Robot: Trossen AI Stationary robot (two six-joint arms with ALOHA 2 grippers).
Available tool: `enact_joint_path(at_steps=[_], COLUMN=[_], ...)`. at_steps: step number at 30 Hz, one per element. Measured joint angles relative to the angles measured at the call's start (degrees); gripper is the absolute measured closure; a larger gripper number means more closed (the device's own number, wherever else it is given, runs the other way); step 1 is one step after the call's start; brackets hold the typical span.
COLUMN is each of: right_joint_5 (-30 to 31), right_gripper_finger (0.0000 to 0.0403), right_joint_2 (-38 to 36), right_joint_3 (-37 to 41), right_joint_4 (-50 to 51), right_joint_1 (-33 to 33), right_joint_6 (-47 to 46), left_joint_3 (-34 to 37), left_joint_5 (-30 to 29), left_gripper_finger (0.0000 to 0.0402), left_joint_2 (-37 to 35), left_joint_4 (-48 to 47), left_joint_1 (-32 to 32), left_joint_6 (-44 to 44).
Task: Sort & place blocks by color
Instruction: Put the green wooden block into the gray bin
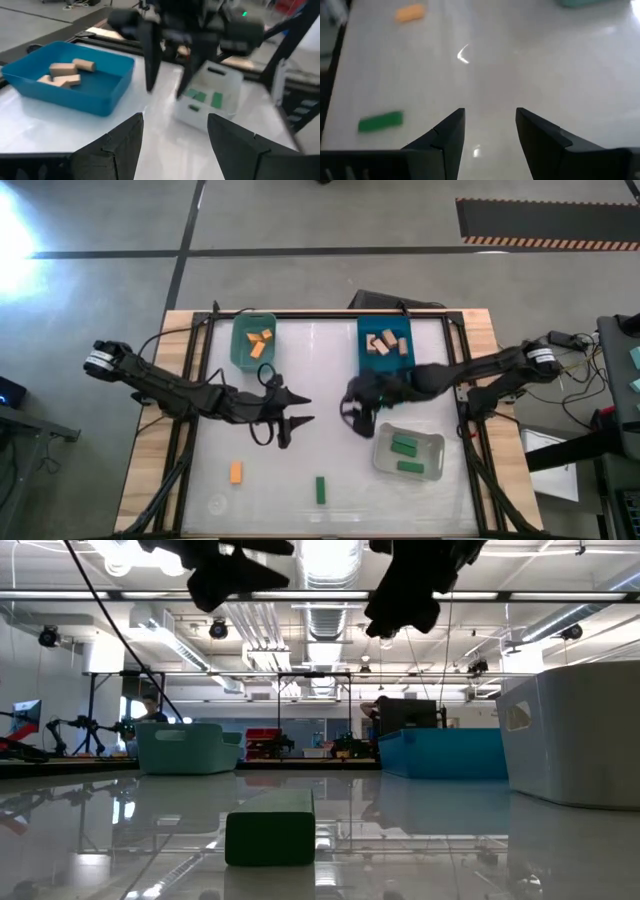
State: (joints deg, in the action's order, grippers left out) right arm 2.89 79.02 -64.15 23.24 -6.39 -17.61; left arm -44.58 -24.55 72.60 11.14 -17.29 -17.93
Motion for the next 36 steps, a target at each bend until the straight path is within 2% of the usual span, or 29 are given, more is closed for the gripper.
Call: enact_joint_path(at_steps=[5, 9, 19, 24, 29, 36], right_joint_5=[-0.71, -3.87, -19.82, -19.69, -19.38, -16.82], right_gripper_finger=[0.0237, 0.0237, 0.0249, 0.0248, 0.024, 0.0208], right_joint_2=[5.43, 10.66, 23.66, 29.1, 33.45, 38.41], right_joint_3=[-3.19, -7.57, -18.89, -23.3, -25.79, -27.24], right_joint_4=[-2.72, -2.77, -2.08, 0.17, 0.26, 0.51], right_joint_1=[-4.15, -6.58, -11.63, -13.69, -14.3, -14.26], right_joint_6=[7.01, 12.18, 32.51, 39.56, 41.71, 45.28], left_joint_3=[0.0, -0.02, -0.28, -0.28, -0.28, -0.28], left_joint_5=[-2.11, -2.36, -2.94, -2.92, -2.83, -2.81], left_gripper_finger=[0.0195, 0.0195, 0.0195, 0.0195, 0.0195, 0.0195], left_joint_2=[0.77, 1.93, 1.35, 0.65, 0.63, 0.63], left_joint_4=[4.98, 8.85, 9.63, 10.05, 10.9, 10.87], left_joint_1=[-2.37, -3.8, -3.97, -4.09, -4.12, -4.14], left_joint_6=[-1.75, -1.68, -1.23, -1.25, -1.27, -1.27])
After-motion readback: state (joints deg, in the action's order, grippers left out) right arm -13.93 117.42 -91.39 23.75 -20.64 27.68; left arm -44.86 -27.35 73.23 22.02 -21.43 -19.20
